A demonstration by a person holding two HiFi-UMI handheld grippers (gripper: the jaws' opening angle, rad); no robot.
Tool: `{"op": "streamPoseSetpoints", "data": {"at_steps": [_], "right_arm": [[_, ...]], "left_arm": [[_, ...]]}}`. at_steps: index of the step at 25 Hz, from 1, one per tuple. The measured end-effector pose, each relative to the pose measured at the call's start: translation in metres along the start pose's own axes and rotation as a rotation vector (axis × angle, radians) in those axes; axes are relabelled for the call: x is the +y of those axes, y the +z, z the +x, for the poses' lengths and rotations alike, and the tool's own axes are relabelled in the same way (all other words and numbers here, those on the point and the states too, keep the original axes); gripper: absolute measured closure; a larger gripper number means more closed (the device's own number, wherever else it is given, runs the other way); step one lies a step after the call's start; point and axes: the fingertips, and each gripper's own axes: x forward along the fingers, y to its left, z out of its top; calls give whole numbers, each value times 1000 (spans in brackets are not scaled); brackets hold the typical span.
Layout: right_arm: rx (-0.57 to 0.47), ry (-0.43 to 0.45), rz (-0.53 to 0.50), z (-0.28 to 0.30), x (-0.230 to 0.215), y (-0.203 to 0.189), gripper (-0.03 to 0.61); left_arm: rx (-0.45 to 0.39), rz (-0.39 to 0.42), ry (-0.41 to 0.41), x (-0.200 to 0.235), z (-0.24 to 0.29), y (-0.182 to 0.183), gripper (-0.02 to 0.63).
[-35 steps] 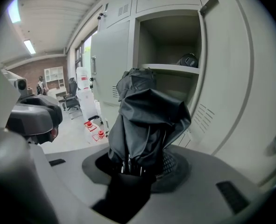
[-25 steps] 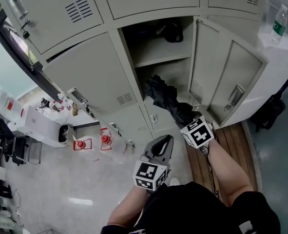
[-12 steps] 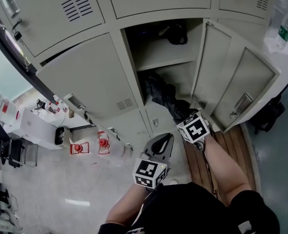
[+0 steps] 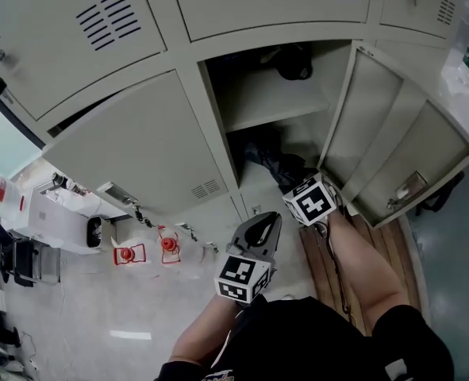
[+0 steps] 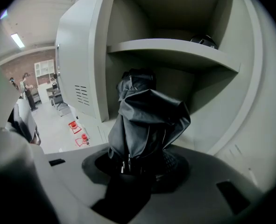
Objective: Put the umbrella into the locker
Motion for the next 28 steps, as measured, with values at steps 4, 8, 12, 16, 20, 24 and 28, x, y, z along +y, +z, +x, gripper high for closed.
{"op": "streamPoseSetpoints", "data": {"at_steps": [4, 8, 12, 16, 20, 24, 28], "right_arm": [[18, -12, 2, 14, -7, 11, 356], [23, -24, -6, 30, -15, 23, 356], [34, -27, -9, 47, -22, 32, 356], [53, -48, -39, 61, -29, 39, 354], [70, -57, -55, 72, -34, 43, 354], [71, -73, -54, 82, -41, 47, 353], [93, -72, -63, 91, -44, 48, 351]], "left_arm": [[14, 5, -12, 14, 6, 2, 585], [21, 12, -11, 30, 11, 6, 584], [26, 14, -15, 39, 14, 9, 584], [43, 12, -18, 44, 13, 5, 584], [59, 20, -29, 44, 11, 0, 584], [65, 24, -38, 46, 10, -2, 585], [75, 16, -43, 49, 10, -6, 584]]}}
